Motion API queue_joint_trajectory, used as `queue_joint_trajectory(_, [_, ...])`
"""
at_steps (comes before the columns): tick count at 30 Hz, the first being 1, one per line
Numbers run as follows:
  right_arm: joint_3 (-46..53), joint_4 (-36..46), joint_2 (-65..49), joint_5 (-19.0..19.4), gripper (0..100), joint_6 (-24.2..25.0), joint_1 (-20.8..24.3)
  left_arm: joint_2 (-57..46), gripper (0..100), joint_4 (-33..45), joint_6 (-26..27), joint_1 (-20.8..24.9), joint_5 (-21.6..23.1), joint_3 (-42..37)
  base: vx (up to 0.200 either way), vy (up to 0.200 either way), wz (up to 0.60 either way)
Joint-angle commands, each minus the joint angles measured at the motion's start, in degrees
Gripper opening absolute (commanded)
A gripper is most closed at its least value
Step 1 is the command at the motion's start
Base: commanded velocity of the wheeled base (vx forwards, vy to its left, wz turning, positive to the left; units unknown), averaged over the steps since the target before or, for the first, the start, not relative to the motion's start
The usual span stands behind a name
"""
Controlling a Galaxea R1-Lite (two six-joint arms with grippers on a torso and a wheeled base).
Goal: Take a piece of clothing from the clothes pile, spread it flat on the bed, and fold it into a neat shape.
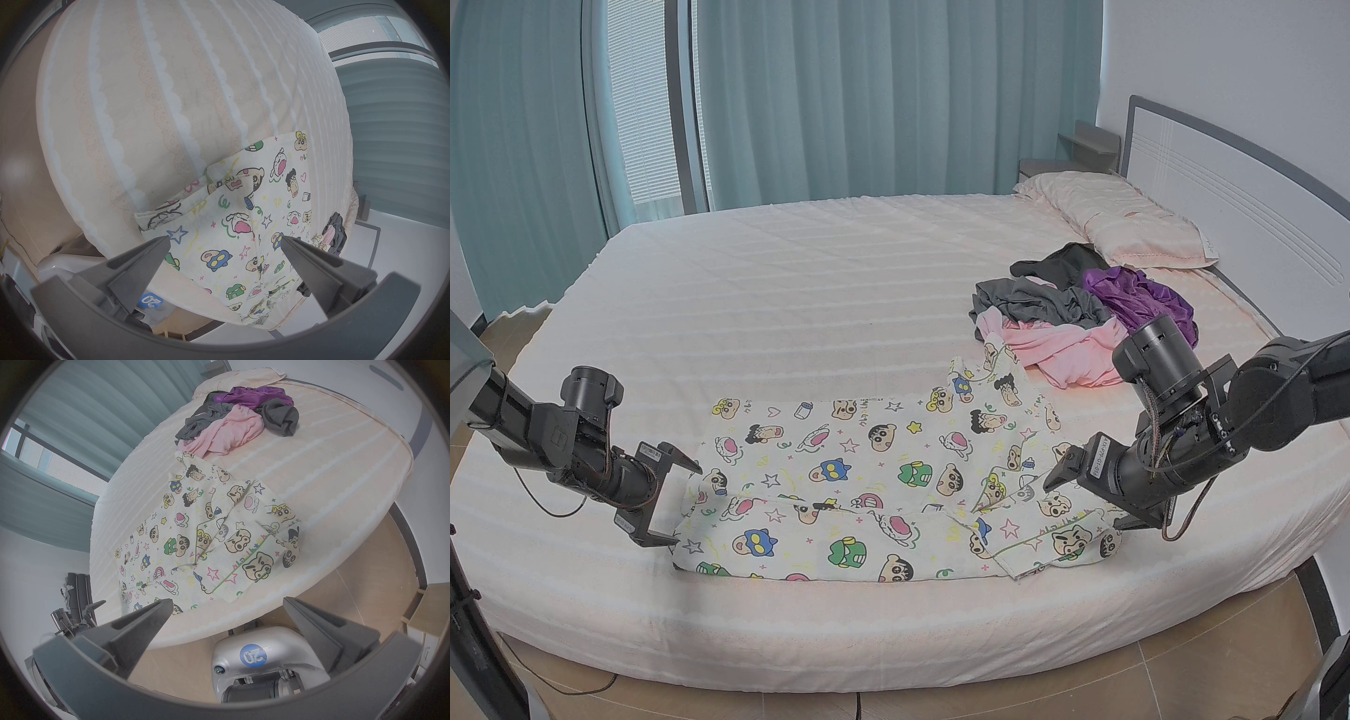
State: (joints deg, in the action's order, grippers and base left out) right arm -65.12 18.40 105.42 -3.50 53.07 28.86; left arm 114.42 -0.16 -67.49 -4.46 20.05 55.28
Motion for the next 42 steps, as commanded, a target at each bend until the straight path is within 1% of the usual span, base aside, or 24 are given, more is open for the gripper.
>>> queue_joint_trajectory(1, [0.1,-0.6,0.4,0.3,100,0.0,-0.1,0.1,100,0.0,0.0,0.0,0.0,0.0,0.0,0.0,0.0])
queue_joint_trajectory(2, [0.1,-0.6,0.4,0.3,100,0.0,-0.1,0.1,100,0.0,0.0,0.0,0.0,0.0,0.0,0.0,0.0])
queue_joint_trajectory(4, [-0.6,-3.3,4.1,1.4,100,0.2,0.4,0.0,100,0.0,0.0,0.1,0.0,-0.2,0.0,0.0,0.0])
queue_joint_trajectory(6, [-0.6,-3.3,4.1,1.4,100,0.2,0.4,0.0,100,0.0,0.0,0.1,0.0,-0.2,0.0,0.0,0.0])
queue_joint_trajectory(7, [-0.8,-9.7,9.0,2.0,100,0.5,1.0,-0.4,100,-0.9,0.3,0.3,0.0,-1.5,0.0,0.0,0.0])
queue_joint_trajectory(8, [-0.9,-12.2,10.5,2.0,100,0.6,1.3,-0.4,100,-1.7,0.3,0.5,-0.1,-1.9,0.0,0.0,0.0])
queue_joint_trajectory(10, [-1.3,-15.8,12.8,2.0,100,0.5,2.1,-0.5,100,-3.3,0.3,0.5,-0.1,-2.9,0.0,0.0,0.0])
queue_joint_trajectory(11, [-1.3,-15.8,12.8,2.0,100,0.5,2.1,-0.5,100,-3.3,0.3,0.5,-0.1,-2.9,0.0,0.0,0.0])
queue_joint_trajectory(12, [-3.0,-17.4,15.5,2.0,100,0.5,3.0,-0.4,100,-4.6,0.3,0.5,-0.2,-3.5,0.0,0.0,0.0])
queue_joint_trajectory(19, [-12.0,-18.0,24.0,2.0,100,0.3,7.1,-0.2,100,-4.9,0.3,0.5,-0.2,-3.8,0.0,0.0,0.0])
queue_joint_trajectory(20, [-12.0,-18.0,24.0,2.0,100,0.3,7.1,-0.2,100,-4.9,0.3,0.5,-0.2,-3.8,0.0,0.0,0.0])
queue_joint_trajectory(22, [-13.5,-18.6,24.3,4.1,100,0.3,7.2,-0.1,100,-4.9,0.3,0.5,-0.2,-3.8,0.0,0.0,0.0])
queue_joint_trajectory(23, [-13.5,-18.6,24.3,4.1,100,0.3,7.2,-0.1,100,-4.9,0.3,0.5,-0.2,-3.8,0.0,0.0,0.0])
queue_joint_trajectory(24, [-13.9,-19.0,24.6,5.3,100,-0.1,7.2,-0.1,100,-4.9,0.3,0.5,-0.1,-3.8,0.0,0.0,0.0])
queue_joint_trajectory(26, [-14.1,-19.0,24.8,6.1,100,-0.6,7.0,-0.1,100,-4.9,0.3,0.5,0.0,-3.8,0.0,0.0,0.0])
queue_joint_trajectory(27, [-14.4,-19.1,25.4,7.3,100,-1.7,6.8,-0.1,100,-4.9,0.3,0.5,-0.1,-3.8,0.0,0.0,0.0])
queue_joint_trajectory(28, [-14.4,-19.1,25.4,7.5,100,-1.8,6.8,-0.1,100,-4.9,0.3,0.5,-0.1,-3.8,0.0,0.0,0.0])
queue_joint_trajectory(29, [-14.6,-19.1,26.1,9.2,100,-3.1,6.5,-0.1,100,-4.9,0.3,0.5,-0.1,-3.9,0.0,0.0,0.0])
queue_joint_trajectory(30, [-15.1,-19.2,26.6,9.9,100,-3.7,6.3,-0.1,100,-4.9,0.3,0.5,-0.1,-3.9,0.0,0.0,0.0])
queue_joint_trajectory(36, [-18.8,-18.4,29.8,10.3,100,-4.5,5.9,-0.1,100,-4.9,0.3,0.5,-0.1,-3.9,0.0,0.0,0.0])
queue_joint_trajectory(42, [-19.0,-17.4,29.5,10.6,100,-4.8,5.9,0.0,100,-4.9,0.4,0.5,-0.1,-3.9,0.0,0.0,0.0])
